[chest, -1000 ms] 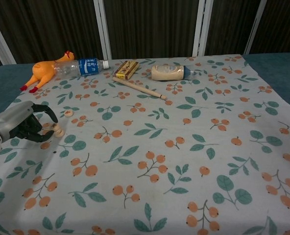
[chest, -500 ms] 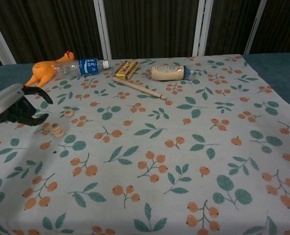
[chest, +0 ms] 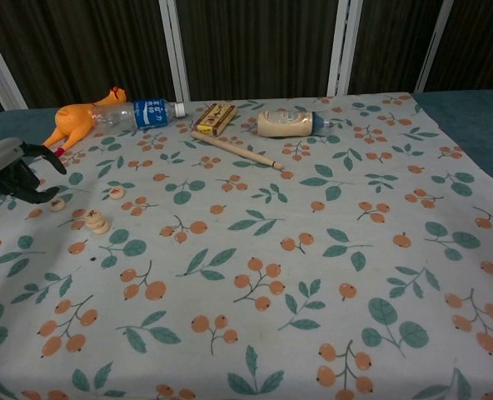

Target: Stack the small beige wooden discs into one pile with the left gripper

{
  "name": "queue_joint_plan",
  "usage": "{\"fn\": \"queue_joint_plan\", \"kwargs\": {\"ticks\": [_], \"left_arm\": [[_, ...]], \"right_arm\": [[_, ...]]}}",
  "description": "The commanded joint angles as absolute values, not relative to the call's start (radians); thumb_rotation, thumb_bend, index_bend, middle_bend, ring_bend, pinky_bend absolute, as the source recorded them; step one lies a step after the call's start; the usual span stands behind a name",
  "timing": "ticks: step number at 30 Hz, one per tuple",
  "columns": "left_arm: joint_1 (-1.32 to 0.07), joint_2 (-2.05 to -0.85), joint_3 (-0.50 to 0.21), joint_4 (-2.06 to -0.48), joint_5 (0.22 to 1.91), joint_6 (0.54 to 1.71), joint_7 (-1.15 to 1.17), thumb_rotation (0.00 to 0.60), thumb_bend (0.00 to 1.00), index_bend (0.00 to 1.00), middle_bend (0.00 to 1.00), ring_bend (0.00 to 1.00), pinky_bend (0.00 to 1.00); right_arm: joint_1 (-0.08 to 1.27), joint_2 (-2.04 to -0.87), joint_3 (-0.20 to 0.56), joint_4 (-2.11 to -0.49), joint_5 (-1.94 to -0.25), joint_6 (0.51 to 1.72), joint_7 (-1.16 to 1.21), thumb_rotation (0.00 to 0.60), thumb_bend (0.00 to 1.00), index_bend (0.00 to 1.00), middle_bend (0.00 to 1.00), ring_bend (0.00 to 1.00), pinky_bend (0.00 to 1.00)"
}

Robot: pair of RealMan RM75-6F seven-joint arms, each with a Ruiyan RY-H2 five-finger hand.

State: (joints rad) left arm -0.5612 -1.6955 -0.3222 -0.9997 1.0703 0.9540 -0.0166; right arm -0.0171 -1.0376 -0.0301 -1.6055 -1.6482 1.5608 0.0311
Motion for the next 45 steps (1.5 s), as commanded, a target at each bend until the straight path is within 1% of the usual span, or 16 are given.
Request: {"fn": "queue_joint_plan", "kwargs": {"ticks": [1, 11, 17, 28, 45], "left_arm": [[-0.571, -1.726, -0.307, -0.945, 1.066, 0.929, -0.034, 0.6, 0.4, 0.38, 1.0, 1.0, 1.0], [-0.587, -1.799, -0.294, -0.803, 1.083, 0.913, -0.082, 0.6, 0.4, 0.39, 1.0, 1.0, 1.0], [-0.594, -1.825, -0.29, -0.744, 1.092, 0.895, -0.11, 0.6, 0.4, 0.4, 1.0, 1.0, 1.0], [-0.601, -1.85, -0.29, -0.693, 1.102, 0.88, -0.132, 0.6, 0.4, 0.41, 1.0, 1.0, 1.0], [-0.603, -1.85, -0.303, -0.665, 1.1, 0.866, -0.145, 0.6, 0.4, 0.42, 1.0, 1.0, 1.0]], "right_arm": [[-0.017, -1.038, -0.03, -1.606, -1.647, 1.561, 0.03, 0.6, 0.16, 0.0, 0.0, 0.0, 0.0], [-0.02, -1.036, -0.03, -1.605, -1.649, 1.568, 0.038, 0.6, 0.16, 0.0, 0.0, 0.0, 0.0], [-0.022, -1.034, -0.028, -1.604, -1.648, 1.572, 0.045, 0.6, 0.16, 0.0, 0.0, 0.0, 0.0], [-0.022, -1.032, -0.028, -1.603, -1.648, 1.573, 0.049, 0.6, 0.16, 0.0, 0.0, 0.0, 0.0], [-0.02, -1.035, -0.025, -1.606, -1.641, 1.567, 0.039, 0.6, 0.16, 0.0, 0.0, 0.0, 0.0]]}}
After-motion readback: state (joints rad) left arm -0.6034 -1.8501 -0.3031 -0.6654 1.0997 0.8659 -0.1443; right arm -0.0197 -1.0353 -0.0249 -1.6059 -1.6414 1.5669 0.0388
